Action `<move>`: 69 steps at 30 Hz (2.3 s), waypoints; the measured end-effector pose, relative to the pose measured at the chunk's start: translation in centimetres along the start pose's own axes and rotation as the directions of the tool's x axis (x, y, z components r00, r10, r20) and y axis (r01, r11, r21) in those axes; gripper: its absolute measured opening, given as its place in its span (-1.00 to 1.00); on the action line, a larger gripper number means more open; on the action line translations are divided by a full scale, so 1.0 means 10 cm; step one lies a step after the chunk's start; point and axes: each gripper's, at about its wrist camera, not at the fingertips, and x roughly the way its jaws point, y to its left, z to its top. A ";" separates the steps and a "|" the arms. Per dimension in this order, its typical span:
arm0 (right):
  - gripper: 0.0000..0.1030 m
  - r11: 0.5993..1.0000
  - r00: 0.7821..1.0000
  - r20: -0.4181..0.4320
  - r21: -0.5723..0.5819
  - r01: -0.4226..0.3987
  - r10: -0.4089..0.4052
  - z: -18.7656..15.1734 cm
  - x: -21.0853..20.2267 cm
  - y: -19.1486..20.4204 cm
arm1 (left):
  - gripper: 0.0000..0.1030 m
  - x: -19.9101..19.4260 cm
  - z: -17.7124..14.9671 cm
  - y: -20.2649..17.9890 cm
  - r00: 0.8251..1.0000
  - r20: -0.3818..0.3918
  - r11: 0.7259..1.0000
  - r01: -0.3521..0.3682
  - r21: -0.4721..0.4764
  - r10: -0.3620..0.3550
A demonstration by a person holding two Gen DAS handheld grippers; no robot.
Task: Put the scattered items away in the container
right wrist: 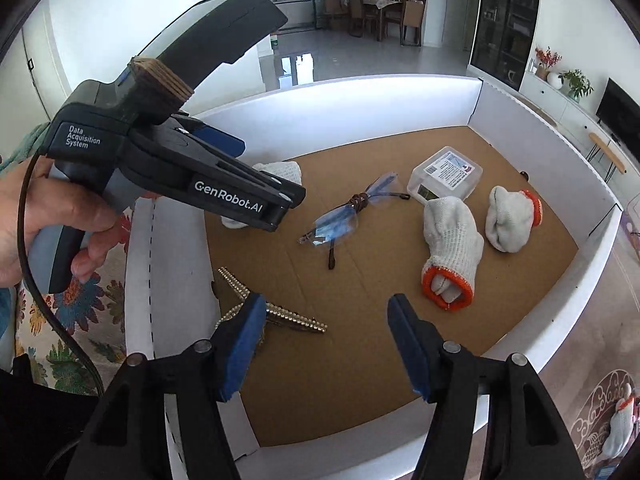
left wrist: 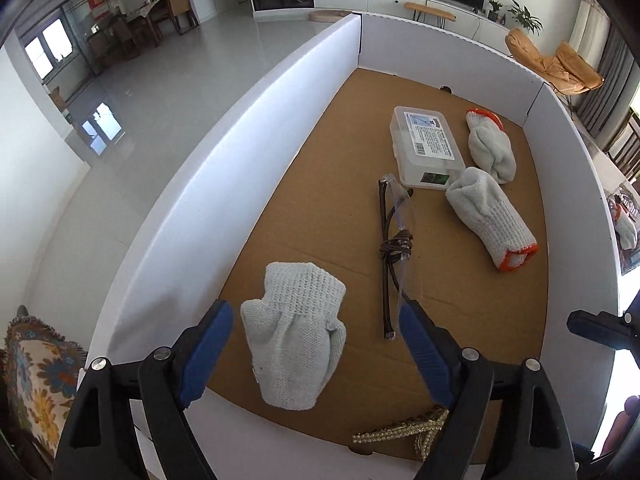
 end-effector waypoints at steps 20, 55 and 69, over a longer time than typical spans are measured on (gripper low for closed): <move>0.26 0.977 0.964 0.163 0.075 0.199 -0.209 0.06 -0.60 -0.26 | 0.63 0.08 -0.09 -0.21 0.999 -0.047 0.992 0.006 0.126 0.000; 0.26 0.771 0.834 0.094 0.448 0.452 -0.544 -1.73 -2.25 -1.82 | 0.68 -1.25 -0.11 -3.14 0.918 0.105 0.871 0.320 0.374 -0.383; 0.26 0.584 0.806 -0.158 0.612 0.534 -0.571 -3.49 -2.52 -2.86 | 0.68 -0.06 -0.74 -4.59 0.913 -0.023 0.868 0.394 0.302 -0.407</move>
